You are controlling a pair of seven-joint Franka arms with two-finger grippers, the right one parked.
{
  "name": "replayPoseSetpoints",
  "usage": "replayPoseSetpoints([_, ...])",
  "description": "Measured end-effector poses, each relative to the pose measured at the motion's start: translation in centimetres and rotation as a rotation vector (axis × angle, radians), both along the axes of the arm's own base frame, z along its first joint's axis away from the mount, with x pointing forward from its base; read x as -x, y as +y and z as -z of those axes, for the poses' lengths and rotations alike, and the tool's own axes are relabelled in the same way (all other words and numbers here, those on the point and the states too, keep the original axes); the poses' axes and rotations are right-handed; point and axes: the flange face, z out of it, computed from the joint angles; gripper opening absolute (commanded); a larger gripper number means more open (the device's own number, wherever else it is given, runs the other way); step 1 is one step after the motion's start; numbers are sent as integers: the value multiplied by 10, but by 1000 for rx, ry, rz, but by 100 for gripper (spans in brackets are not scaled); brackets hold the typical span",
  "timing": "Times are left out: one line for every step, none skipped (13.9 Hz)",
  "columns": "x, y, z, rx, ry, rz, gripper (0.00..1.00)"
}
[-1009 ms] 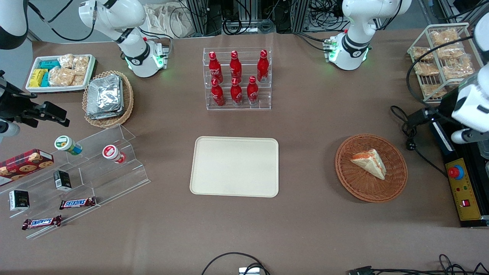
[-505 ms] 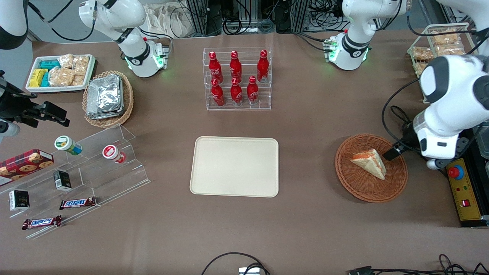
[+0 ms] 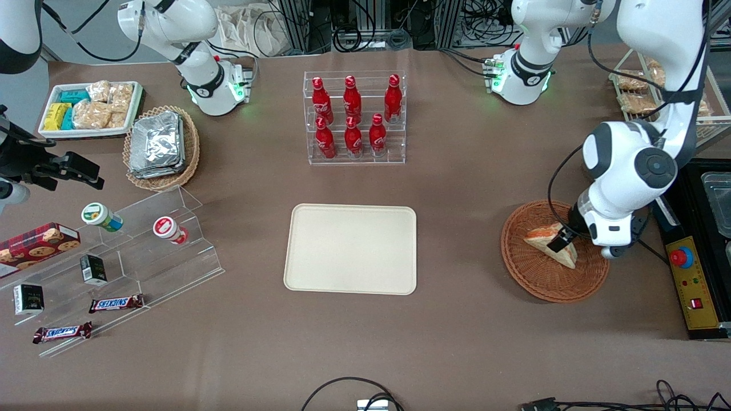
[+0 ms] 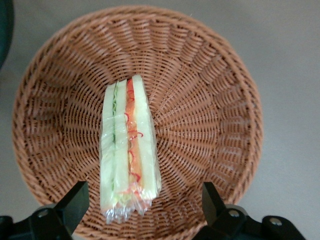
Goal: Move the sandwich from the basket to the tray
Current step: 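Lower the left gripper and close it on the sandwich wedge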
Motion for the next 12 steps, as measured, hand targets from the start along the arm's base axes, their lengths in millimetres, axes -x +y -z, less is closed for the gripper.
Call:
replayPoseSetpoints([0, 0, 9, 1, 2, -4, 100])
replayPoseSetpoints([-1, 0, 17, 1, 7, -8, 100])
replayPoseSetpoints([-1, 0, 23, 2, 9, -12, 100])
replayPoseSetpoints([-1, 1, 26, 2, 12, -14, 98])
replayPoseSetpoints([-1, 1, 29, 2, 15, -18, 88])
replayPoseSetpoints([-1, 1, 30, 2, 17, -22, 77])
replayPoseSetpoints([-1, 1, 30, 2, 17, -29, 62])
replayPoseSetpoints([-1, 2, 30, 2, 17, -35, 40])
replayPoseSetpoints([-1, 2, 31, 2, 18, -39, 21])
replayPoseSetpoints([-1, 2, 31, 2, 18, -42, 4])
replayPoseSetpoints([-1, 2, 31, 2, 18, -44, 0])
replayPoseSetpoints([-1, 2, 30, 2, 17, -44, 0])
